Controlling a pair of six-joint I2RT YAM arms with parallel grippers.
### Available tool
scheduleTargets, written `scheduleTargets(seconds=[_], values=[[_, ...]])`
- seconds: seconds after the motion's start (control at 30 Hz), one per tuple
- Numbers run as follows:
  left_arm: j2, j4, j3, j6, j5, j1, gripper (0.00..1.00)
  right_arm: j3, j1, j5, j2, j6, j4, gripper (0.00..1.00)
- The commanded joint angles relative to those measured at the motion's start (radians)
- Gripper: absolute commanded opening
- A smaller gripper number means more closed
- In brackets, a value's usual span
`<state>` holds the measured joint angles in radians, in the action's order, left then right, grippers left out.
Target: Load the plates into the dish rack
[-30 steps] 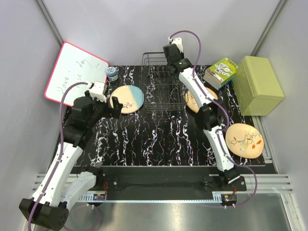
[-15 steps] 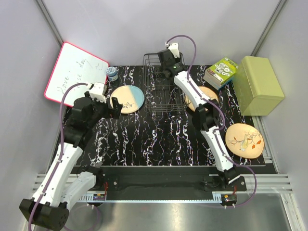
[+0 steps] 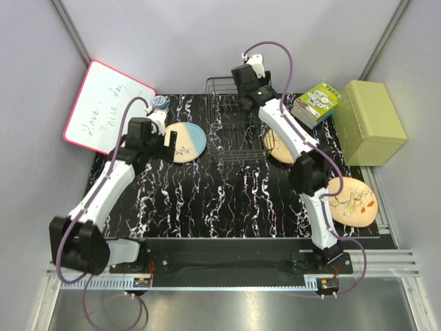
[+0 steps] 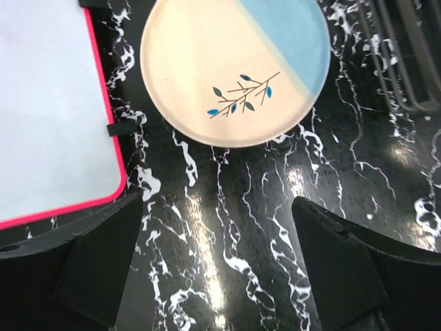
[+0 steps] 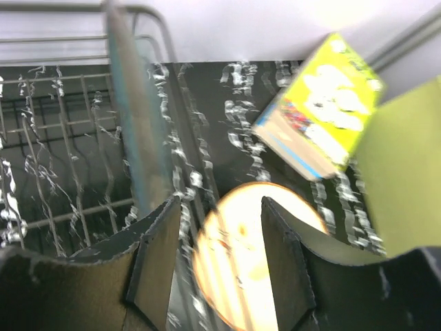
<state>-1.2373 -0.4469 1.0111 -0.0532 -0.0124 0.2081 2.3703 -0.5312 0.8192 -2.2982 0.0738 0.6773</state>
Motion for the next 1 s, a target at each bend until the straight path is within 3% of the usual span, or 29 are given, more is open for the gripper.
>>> scheduleTargets(seconds=[0.0, 0.03, 0.07, 0.13, 0.17, 0.23, 0.47, 0.7, 0.97], values=[[-0.175, 0.008, 0.136, -0.062, 0.006, -0.003, 0.85, -0.153, -0.009, -0.049, 0.282, -0.048, -0.036, 0.57], [-0.215, 0.008, 0.162, -0.069, 0.028, -0.003, 0.79, -0.193, -0.009, -0.193, 0.349, -0.105, -0.035, 0.63], [-0.255, 0.008, 0.209, -0.079, 0.028, -0.003, 0.71, -0.235, -0.009, -0.281, 0.383, -0.136, -0.035, 0.63], [-0.375, -0.009, 0.269, -0.096, 0.032, -0.003, 0.28, -0.366, -0.009, -0.468, 0.481, -0.18, -0.036, 0.6], [-0.407, -0.01, 0.285, -0.094, 0.031, -0.003, 0.15, -0.411, -0.009, -0.504, 0.512, -0.177, -0.045, 0.63], [-0.479, -0.007, 0.311, -0.08, 0.04, -0.003, 0.0, -0.526, -0.009, -0.557, 0.592, -0.155, -0.062, 0.66], [-0.625, -0.007, 0.346, -0.02, 0.074, -0.003, 0.0, -0.672, -0.009, -0.586, 0.7, -0.108, -0.073, 0.71], [-0.651, -0.01, 0.316, -0.04, 0.049, 0.013, 0.0, -0.749, -0.009, -0.588, 0.756, -0.103, -0.07, 0.72], [-0.679, -0.176, 0.247, -0.12, 0.042, 0.036, 0.0, -0.824, -0.009, -0.611, 0.796, -0.081, -0.076, 0.73]])
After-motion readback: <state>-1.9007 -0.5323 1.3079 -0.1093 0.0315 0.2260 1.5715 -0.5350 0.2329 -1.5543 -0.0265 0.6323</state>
